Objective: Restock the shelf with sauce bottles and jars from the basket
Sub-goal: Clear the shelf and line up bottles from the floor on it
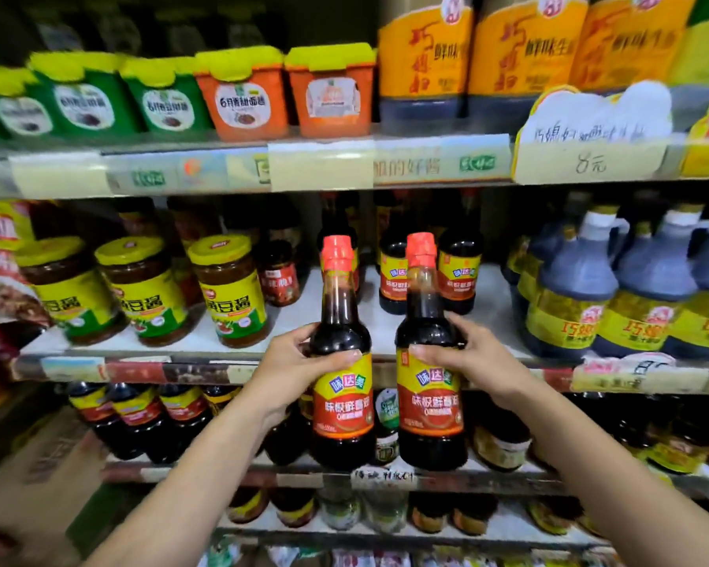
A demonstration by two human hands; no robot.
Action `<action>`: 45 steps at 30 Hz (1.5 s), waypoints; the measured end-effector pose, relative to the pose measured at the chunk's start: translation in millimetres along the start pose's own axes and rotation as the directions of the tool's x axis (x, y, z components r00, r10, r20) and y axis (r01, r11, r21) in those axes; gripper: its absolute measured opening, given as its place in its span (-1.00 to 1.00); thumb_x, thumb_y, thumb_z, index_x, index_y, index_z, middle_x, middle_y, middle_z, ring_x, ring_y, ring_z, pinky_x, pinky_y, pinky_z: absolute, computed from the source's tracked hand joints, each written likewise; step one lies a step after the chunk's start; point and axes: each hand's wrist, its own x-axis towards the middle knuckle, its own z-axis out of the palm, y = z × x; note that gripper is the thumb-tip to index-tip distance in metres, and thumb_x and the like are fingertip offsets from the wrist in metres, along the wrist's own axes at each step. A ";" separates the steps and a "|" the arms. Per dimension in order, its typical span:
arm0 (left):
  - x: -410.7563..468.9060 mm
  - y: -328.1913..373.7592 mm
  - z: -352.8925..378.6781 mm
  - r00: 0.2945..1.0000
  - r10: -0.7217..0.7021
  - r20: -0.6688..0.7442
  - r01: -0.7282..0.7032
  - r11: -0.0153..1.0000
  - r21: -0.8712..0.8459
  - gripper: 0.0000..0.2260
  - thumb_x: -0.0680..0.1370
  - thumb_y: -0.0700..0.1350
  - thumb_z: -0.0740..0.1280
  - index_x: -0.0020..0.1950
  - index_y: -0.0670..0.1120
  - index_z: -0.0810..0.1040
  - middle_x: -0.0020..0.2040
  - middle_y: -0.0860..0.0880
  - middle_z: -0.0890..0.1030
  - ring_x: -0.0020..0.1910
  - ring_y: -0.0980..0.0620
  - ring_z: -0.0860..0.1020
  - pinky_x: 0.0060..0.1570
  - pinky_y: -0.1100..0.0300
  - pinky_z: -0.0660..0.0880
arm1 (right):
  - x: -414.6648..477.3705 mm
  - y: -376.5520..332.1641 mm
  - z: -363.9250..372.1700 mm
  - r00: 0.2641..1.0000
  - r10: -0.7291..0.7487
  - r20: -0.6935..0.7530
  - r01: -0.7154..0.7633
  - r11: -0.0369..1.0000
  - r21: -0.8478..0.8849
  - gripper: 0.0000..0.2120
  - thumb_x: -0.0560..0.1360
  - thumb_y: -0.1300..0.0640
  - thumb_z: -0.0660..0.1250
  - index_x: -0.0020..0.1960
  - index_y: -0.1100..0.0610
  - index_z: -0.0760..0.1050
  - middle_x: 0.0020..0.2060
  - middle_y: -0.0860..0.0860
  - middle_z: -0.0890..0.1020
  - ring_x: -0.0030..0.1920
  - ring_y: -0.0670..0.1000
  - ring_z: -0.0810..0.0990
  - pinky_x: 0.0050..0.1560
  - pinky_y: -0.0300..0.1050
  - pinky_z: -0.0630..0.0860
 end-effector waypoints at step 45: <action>135.6 -9.5 -45.7 0.964 0.264 0.003 -0.263 0.958 0.112 -0.37 0.29 -0.36 0.48 0.21 0.10 0.37 0.00 0.19 0.56 -0.10 0.39 0.56 -0.19 0.51 0.46 | 106.6 6.9 -8.4 0.965 -0.199 -0.173 0.158 0.962 -0.224 -0.29 0.10 -0.01 0.55 0.19 -0.18 0.37 -0.01 -0.30 0.59 0.01 -0.38 0.54 -0.13 -0.49 0.47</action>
